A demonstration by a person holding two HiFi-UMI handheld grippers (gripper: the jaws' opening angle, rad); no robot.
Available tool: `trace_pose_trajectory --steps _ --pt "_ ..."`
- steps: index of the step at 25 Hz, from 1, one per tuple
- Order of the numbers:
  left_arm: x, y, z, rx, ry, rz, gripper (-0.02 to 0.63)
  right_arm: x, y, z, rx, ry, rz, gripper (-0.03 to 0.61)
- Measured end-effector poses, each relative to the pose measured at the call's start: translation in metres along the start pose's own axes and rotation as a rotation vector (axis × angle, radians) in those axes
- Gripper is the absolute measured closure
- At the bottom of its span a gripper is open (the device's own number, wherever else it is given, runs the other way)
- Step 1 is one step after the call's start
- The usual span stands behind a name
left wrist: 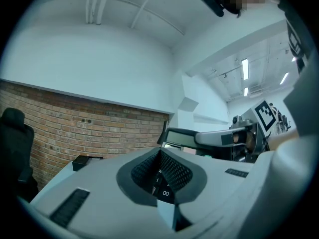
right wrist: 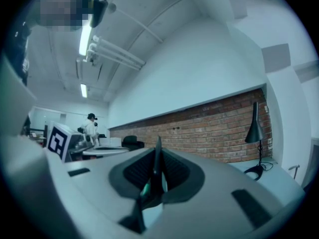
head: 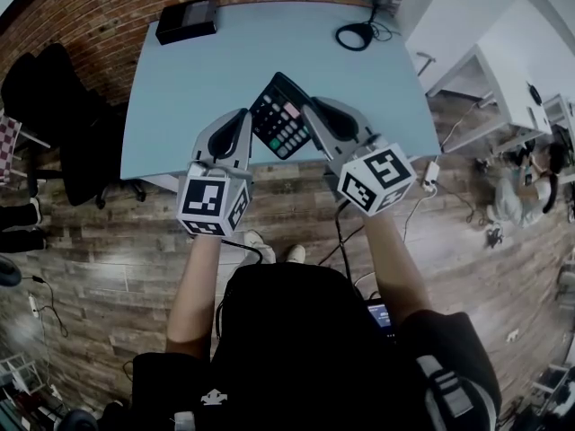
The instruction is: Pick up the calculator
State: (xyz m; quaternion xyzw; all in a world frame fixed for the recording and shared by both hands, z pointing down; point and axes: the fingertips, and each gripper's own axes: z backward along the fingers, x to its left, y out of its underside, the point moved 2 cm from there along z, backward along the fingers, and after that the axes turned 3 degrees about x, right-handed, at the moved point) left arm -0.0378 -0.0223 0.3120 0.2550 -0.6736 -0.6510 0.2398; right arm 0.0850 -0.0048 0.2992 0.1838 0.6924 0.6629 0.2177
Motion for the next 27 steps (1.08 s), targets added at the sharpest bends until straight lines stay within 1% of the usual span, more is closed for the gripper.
trace_pose_trajectory --steps 3,11,14,27 --pt "-0.011 0.0 0.011 -0.007 -0.003 -0.009 0.604 0.005 0.002 0.013 -0.01 0.0 0.005 0.534" --pt "-0.023 -0.001 0.025 0.0 -0.012 -0.024 0.606 0.016 0.0 0.024 -0.023 -0.018 -0.004 0.534" --pt "-0.027 0.0 0.026 0.007 -0.008 -0.032 0.606 0.017 0.002 0.029 -0.018 -0.017 -0.004 0.534" --pt "-0.033 0.001 0.024 0.012 0.003 -0.025 0.606 0.014 0.004 0.034 -0.01 -0.005 -0.012 0.534"
